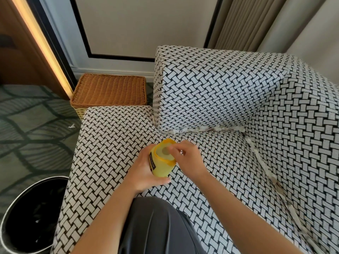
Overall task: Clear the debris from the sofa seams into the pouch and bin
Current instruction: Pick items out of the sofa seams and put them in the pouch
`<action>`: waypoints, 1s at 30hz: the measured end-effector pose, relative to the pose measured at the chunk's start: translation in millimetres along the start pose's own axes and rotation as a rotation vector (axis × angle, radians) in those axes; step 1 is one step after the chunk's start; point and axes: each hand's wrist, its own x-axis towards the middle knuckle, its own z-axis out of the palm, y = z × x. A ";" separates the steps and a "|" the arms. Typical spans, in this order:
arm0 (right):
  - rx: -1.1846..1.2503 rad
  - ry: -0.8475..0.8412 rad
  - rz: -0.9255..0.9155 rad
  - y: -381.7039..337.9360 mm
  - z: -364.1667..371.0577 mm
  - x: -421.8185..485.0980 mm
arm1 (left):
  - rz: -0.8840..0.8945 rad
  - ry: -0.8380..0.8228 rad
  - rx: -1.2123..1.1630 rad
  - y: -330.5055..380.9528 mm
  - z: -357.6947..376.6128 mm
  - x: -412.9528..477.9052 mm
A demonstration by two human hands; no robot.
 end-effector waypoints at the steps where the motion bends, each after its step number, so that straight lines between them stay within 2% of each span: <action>1: -0.029 0.010 -0.003 2.4 1.8 1.1 | -0.001 0.003 -0.002 -0.8 0.2 -0.4; 5: 0.014 0.219 0.111 29.3 -7.7 10.9 | -0.034 0.011 -0.019 -2.8 0.3 0.3; 6: -0.066 0.243 0.168 40.5 -12.7 14.5 | -0.044 0.010 -0.020 -3.0 0.4 1.0; 8: -0.405 0.239 0.237 65.7 -23.5 22.1 | -0.069 0.004 -0.008 -2.8 0.6 2.9; 10: -0.665 0.221 0.183 82.0 -31.0 29.1 | -0.084 0.008 -0.008 -2.4 0.7 3.6; 13: -0.791 0.240 0.131 93.4 -32.8 47.2 | -0.067 0.023 -0.033 -2.6 1.2 5.6; 16: -0.797 0.324 0.265 92.4 -29.4 67.9 | -0.050 0.019 -0.033 -3.7 0.8 8.7; 19: -0.817 0.336 0.395 89.3 -26.7 80.7 | -0.047 0.025 -0.039 -3.6 0.7 9.2; 25: -0.827 0.277 0.496 81.9 -27.2 99.5 | -0.024 0.031 -0.039 -4.8 0.8 10.1; 30: -0.761 0.298 0.551 75.6 -24.5 108.1 | 0.007 0.033 -0.057 -6.9 0.6 9.7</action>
